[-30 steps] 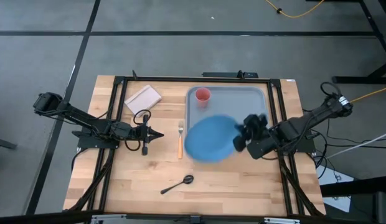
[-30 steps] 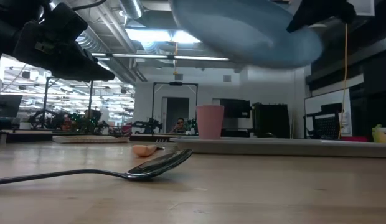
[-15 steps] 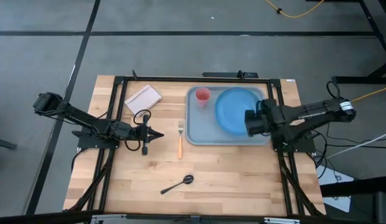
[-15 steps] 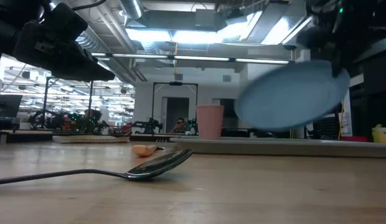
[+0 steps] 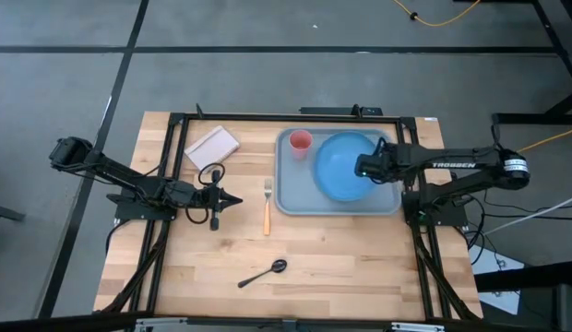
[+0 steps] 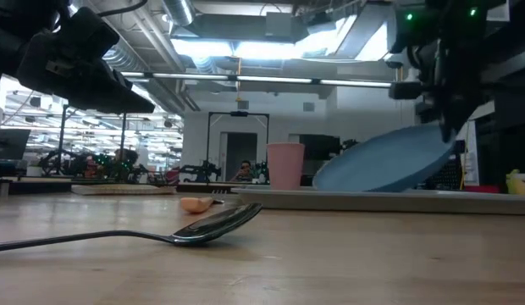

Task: Pick and place plate/cup/fork/spoon on tray
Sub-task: Put the blue plate on the gray serving tray to the bottom right of the pink cup, then put the black spoon on the gray serving tray to the left of the blue plate

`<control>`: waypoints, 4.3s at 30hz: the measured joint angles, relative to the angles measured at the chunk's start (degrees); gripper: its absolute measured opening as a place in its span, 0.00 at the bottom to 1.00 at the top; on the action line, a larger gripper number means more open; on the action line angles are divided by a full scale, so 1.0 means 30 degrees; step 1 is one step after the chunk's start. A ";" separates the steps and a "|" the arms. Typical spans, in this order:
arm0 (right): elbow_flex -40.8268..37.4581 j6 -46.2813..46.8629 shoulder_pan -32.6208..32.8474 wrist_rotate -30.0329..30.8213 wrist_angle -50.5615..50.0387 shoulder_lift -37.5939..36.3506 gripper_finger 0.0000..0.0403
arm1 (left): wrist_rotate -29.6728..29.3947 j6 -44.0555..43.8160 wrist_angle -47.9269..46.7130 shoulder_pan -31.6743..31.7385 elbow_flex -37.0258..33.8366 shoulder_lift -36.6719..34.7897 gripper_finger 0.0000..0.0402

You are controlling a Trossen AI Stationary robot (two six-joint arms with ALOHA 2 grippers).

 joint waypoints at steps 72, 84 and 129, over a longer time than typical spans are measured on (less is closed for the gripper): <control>-0.2029 -0.1426 -0.0512 0.1006 -0.0105 0.0590 0.23 | -0.0015 0.0036 0.0019 -0.0003 0.0000 -0.0002 0.00; -0.1940 -0.4027 -0.0328 0.1016 0.0840 0.0568 0.28 | -0.0015 0.0036 0.0019 0.0000 0.0000 0.0003 0.00; -0.0762 -1.5324 0.8782 0.0886 2.1877 0.3201 0.28 | -0.0015 0.0036 0.0027 -0.0002 0.0007 0.0000 0.00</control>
